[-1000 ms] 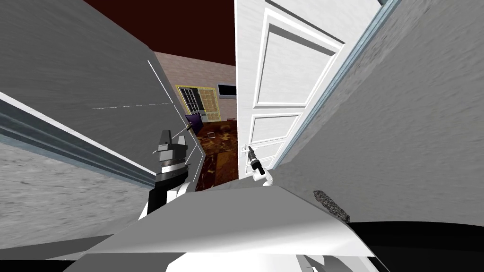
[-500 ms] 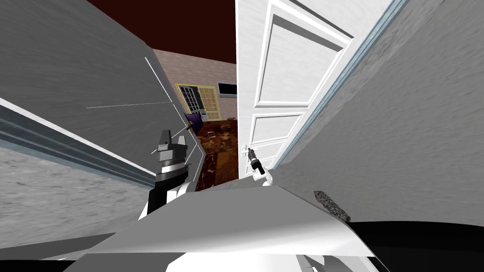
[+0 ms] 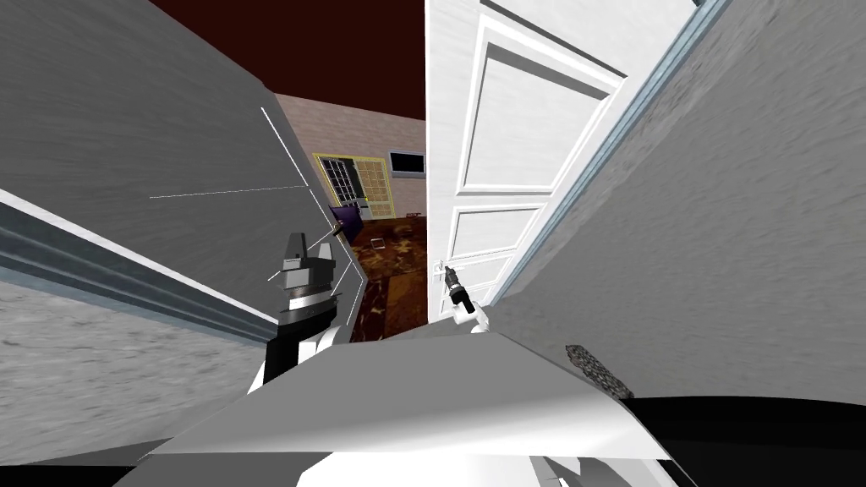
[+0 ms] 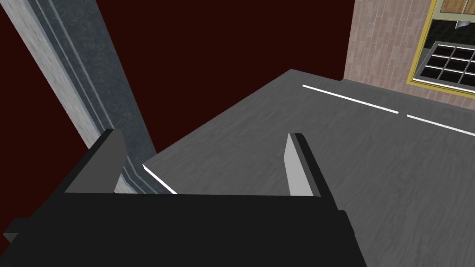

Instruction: Push the door open

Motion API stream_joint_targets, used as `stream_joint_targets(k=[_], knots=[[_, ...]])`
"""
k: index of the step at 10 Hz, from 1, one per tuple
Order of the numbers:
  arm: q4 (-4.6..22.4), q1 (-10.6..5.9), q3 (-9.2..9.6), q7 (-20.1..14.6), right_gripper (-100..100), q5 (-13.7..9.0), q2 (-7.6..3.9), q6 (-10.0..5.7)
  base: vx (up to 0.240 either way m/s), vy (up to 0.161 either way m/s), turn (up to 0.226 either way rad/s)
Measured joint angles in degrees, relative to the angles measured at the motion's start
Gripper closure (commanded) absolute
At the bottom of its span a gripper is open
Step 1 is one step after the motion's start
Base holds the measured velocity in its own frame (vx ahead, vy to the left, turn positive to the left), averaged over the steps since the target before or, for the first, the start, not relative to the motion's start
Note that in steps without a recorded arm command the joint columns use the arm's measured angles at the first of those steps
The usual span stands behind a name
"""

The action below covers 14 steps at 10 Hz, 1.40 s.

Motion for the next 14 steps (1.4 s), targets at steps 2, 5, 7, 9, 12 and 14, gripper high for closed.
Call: stream_joint_targets(k=[2, 5, 7, 9, 12, 14], knots=[[0.12, -0.29, -0.86, 0.23, 100, -0.05, 0.03, 0.01, 0.146, 0.089, -0.044], [0.94, -1.14, -2.43, 0.51, 100, -0.27, -0.16, -0.07, 0.171, 0.094, -0.053], [-0.20, -0.91, -3.30, 0.57, 100, -0.42, -0.50, 0.77, 0.097, 0.070, -0.054], [2.22, -2.09, -4.74, 1.04, 100, -0.45, -0.07, -0.52, 0.128, 0.107, -0.076], [2.58, -2.34, -6.41, 1.20, 100, -0.72, -0.37, -0.27, 0.106, 0.095, -0.070], [3.04, -2.63, -8.01, 1.71, 100, -0.78, -0.01, -0.11, 0.151, 0.121, -0.075]])
